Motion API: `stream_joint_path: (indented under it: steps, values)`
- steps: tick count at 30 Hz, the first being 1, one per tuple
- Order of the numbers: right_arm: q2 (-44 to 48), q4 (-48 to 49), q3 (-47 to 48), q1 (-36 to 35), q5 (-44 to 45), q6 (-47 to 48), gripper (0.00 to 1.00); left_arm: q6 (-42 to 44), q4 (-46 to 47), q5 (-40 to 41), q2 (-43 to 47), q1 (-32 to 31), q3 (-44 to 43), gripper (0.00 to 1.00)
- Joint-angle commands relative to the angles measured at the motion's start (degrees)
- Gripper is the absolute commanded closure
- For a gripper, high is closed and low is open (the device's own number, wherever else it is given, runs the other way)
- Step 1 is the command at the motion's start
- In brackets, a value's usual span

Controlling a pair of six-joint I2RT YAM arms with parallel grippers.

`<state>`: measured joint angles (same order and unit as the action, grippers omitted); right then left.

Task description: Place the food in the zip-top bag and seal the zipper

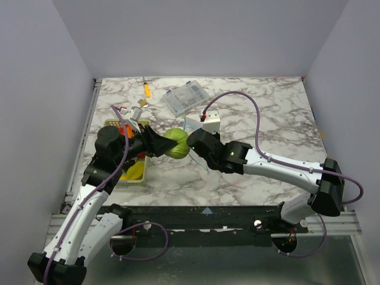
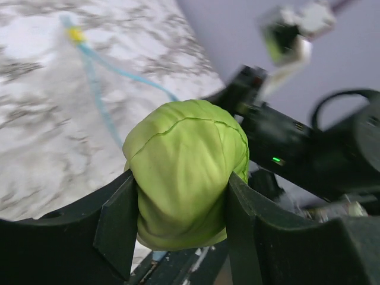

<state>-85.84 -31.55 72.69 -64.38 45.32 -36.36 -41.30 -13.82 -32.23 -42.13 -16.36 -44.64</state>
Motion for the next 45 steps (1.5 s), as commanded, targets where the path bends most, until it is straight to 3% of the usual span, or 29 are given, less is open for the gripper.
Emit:
stream_joint_path:
  steps: [1, 15, 28, 38, 41, 45]
  values:
    - [1.7, 2.6, -0.6, 0.2, -1.7, -0.2, 0.99, -4.6, 18.8, -11.1, 0.9, -5.6, 1.9, 0.73]
    - [8.2, 9.9, -5.2, 0.3, -6.8, -5.9, 0.99, -10.4, 27.3, -1.8, -7.0, -7.2, 7.9, 0.78]
    - [10.0, 16.7, -7.8, 0.3, -10.7, -5.1, 1.00, 3.1, -5.6, 12.1, -10.2, -9.0, -2.9, 0.82]
    - [9.1, 22.9, -8.0, 0.4, -15.6, -3.4, 0.99, 4.4, -17.5, 19.3, -16.1, -12.4, -10.2, 0.82]
    - [8.0, 22.9, -7.4, 0.3, -16.3, -3.7, 0.99, 3.3, -18.2, 18.6, -17.5, -13.5, -12.1, 0.74]
    - [7.2, 22.6, -7.1, 0.3, -16.3, -4.9, 0.99, 1.1, -17.7, 19.0, -17.1, -14.1, -12.7, 0.50]
